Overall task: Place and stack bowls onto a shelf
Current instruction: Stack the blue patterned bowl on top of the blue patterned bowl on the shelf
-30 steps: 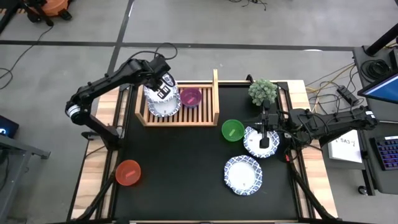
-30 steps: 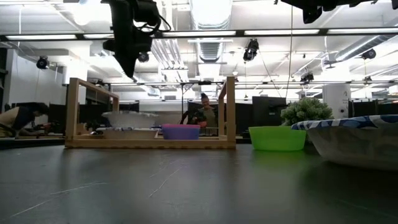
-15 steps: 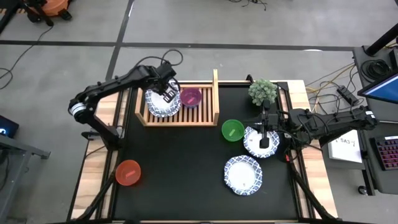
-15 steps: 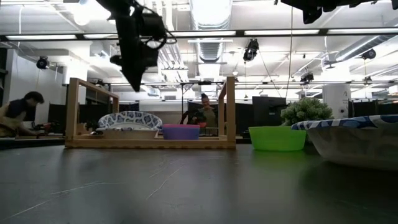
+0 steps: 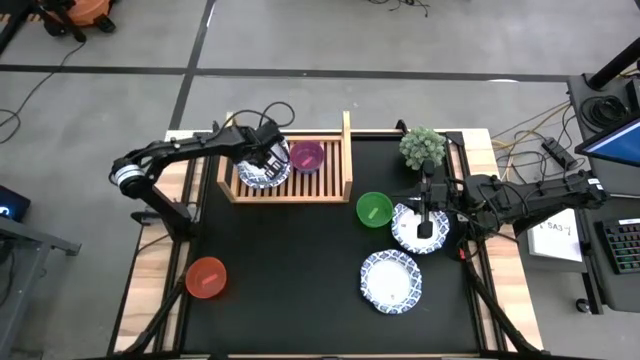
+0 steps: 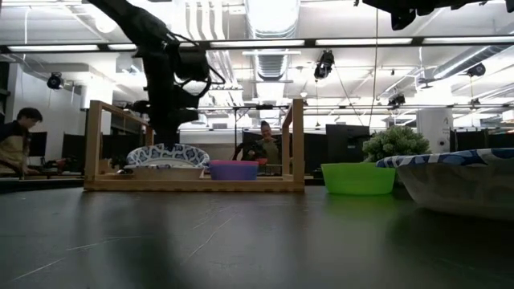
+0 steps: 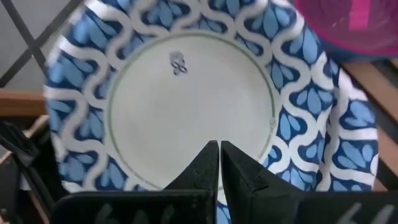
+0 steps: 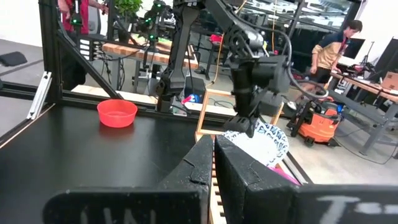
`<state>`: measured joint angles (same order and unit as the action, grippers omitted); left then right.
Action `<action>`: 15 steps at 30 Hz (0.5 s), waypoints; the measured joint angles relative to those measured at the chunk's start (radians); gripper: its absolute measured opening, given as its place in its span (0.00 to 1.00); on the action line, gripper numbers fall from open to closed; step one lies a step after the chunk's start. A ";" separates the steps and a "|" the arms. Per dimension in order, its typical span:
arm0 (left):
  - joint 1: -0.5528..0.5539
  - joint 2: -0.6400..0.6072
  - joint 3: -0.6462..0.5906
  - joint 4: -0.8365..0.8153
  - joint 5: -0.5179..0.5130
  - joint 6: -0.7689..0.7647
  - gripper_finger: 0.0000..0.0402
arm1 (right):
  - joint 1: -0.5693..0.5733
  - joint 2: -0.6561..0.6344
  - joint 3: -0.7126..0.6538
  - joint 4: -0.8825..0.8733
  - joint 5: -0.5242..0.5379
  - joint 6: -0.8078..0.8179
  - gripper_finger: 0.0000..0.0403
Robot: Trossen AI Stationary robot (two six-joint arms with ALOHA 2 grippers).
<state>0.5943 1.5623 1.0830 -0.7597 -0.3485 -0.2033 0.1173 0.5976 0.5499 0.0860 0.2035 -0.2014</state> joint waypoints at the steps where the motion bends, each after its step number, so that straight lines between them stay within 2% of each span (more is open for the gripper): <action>1: -0.002 0.000 -0.013 0.009 0.000 -0.007 0.00 | 0.000 0.000 0.000 0.000 0.000 0.000 0.02; 15: -0.072 -0.001 -0.107 0.114 0.038 -0.067 0.00 | 0.000 0.002 -0.001 0.000 0.000 -0.019 0.02</action>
<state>0.5220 1.5616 0.9756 -0.6461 -0.3107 -0.2701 0.1173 0.5991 0.5488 0.0860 0.2031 -0.2203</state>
